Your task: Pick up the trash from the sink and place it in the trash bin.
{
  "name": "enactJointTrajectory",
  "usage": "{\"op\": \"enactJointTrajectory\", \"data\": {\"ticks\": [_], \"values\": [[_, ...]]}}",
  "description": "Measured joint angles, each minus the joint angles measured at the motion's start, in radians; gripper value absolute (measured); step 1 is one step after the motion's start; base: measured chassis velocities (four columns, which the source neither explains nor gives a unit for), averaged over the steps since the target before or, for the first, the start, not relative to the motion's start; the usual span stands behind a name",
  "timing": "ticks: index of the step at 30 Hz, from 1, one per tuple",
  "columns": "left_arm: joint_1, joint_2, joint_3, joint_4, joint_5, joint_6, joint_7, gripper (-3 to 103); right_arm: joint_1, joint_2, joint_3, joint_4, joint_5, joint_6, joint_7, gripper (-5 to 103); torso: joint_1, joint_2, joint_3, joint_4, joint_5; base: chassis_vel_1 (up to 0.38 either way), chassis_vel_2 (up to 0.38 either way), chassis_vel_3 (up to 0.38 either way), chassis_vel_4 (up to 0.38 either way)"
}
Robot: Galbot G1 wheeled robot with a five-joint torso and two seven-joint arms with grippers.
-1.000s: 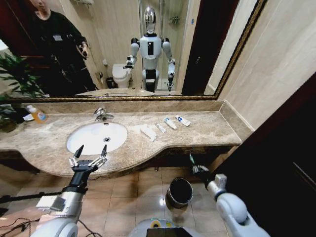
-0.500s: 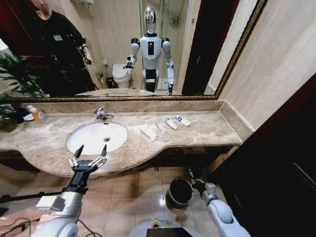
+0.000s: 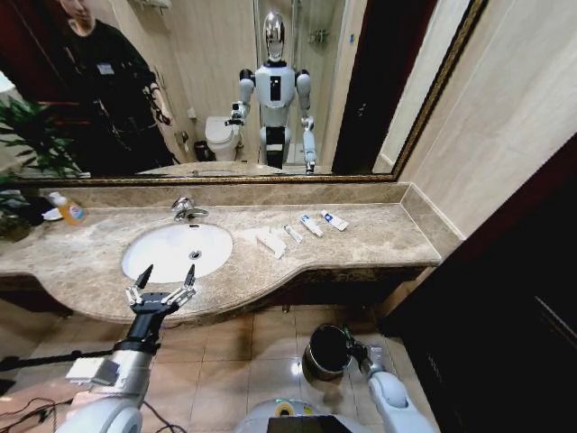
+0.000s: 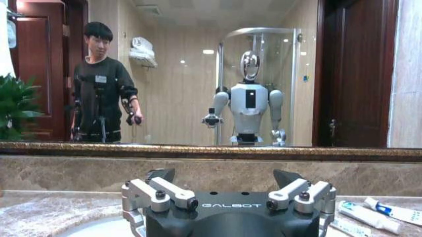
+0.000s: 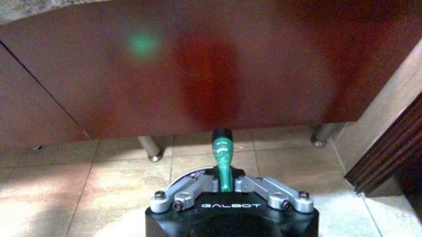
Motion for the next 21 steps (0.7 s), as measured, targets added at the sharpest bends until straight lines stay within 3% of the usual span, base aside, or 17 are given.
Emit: {"op": "enactJointTrajectory", "data": {"ticks": [11,15,18,21], "values": [[0.0,0.0,0.0,0.0,0.0,0.0,0.0,100,0.008,0.023,-0.004,0.005,-0.002,-0.004,0.005,4,0.0,0.0,0.0,0.0,0.0,0.0,0.0,0.0,0.0],[0.0,0.0,0.0,0.0,0.0,0.0,0.0,100,0.008,0.029,-0.006,0.007,-0.004,-0.003,0.012,13,0.0,0.0,0.0,0.0,0.0,0.0,0.0,0.0,0.0],[0.0,0.0,0.0,0.0,0.0,0.0,0.0,100,0.01,0.035,-0.007,0.011,-0.005,-0.003,0.022,29,0.0,0.0,0.0,0.0,0.0001,0.0,0.0,0.0,0.0],[0.0,0.0,0.0,0.0,0.0,0.0,0.0,100,0.01,0.036,-0.007,0.013,-0.007,-0.003,0.025,35,0.0,0.0,0.0,0.0,0.0,0.0,0.0,0.0,0.0]]}}
